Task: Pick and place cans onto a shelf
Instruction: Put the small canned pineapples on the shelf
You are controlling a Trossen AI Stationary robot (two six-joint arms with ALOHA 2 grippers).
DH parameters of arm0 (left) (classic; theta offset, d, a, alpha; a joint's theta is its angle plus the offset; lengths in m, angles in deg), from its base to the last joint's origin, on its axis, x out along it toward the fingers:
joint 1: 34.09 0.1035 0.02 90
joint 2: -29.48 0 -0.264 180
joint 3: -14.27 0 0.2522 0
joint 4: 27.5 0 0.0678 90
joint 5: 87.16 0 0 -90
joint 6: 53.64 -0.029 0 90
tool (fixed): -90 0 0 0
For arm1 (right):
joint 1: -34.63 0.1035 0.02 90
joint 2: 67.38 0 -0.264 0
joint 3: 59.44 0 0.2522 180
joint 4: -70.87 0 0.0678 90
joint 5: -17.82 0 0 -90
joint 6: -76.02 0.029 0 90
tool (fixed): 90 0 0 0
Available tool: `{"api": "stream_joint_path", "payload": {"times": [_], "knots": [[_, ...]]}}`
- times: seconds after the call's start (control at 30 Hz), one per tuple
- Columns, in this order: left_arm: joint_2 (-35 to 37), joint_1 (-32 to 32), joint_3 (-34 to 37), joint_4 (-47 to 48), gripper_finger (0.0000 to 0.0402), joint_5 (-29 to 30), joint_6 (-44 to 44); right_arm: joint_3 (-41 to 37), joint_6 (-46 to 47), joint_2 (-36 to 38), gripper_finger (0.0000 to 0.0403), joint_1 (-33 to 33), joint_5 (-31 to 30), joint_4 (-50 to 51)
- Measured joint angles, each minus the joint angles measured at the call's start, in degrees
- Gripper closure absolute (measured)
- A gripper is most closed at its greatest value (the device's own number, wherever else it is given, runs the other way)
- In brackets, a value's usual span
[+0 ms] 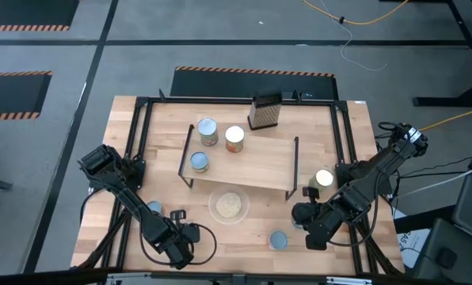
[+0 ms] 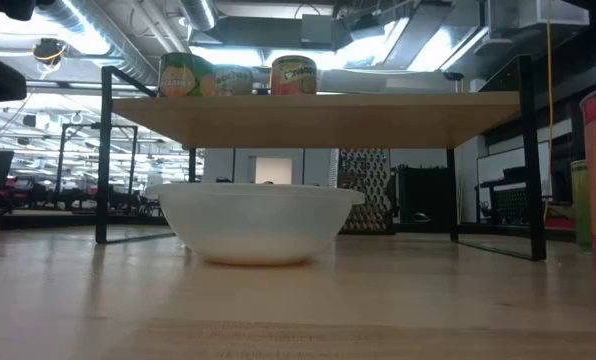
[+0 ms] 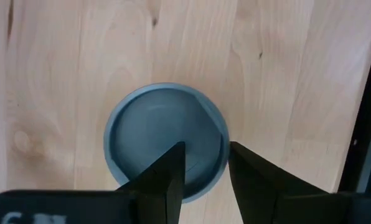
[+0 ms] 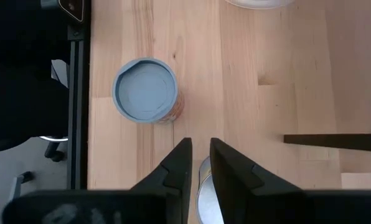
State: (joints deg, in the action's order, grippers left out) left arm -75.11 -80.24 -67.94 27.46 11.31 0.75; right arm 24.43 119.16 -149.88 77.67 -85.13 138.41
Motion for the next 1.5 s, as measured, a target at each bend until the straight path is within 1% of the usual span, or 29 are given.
{"api": "stream_joint_path", "payload": {"times": [0.23, 0.53, 0.93, 1.17, 1.23, 1.5], "knots": [[-0.2, 0.0, 0.0, -0.05, 0.0329, 0.04, -0.04, 0.0, 0.02, 0.0, 0.0341, 0.0, 0.01, 0.0], [-0.17, 0.0, 0.0, -0.07, 0.0393, 0.13, -0.04, 0.0, 0.04, 0.0, 0.0341, 0.0, 0.02, 0.0], [-0.17, -0.02, 0.0, -0.07, 0.0398, -0.02, -0.02, 0.0, 0.05, 0.0, 0.0341, 0.0, 0.02, 0.0], [-0.15, 0.0, -0.3, -0.05, 0.0399, -2.76, -0.08, 0.0, 0.07, 0.0, 0.0341, 0.0, 0.02, 0.0], [-0.22, 0.0, -1.26, 0.18, 0.04, -3.87, -1.44, 0.0, 0.07, 0.0, 0.0341, 0.0, 0.02, 0.0], [-0.22, 0.2, -9.48, 1.63, 0.0401, -3.74, -6.97, 0.0, 0.07, 0.0, 0.0341, 0.0, 0.04, 0.0]]}}
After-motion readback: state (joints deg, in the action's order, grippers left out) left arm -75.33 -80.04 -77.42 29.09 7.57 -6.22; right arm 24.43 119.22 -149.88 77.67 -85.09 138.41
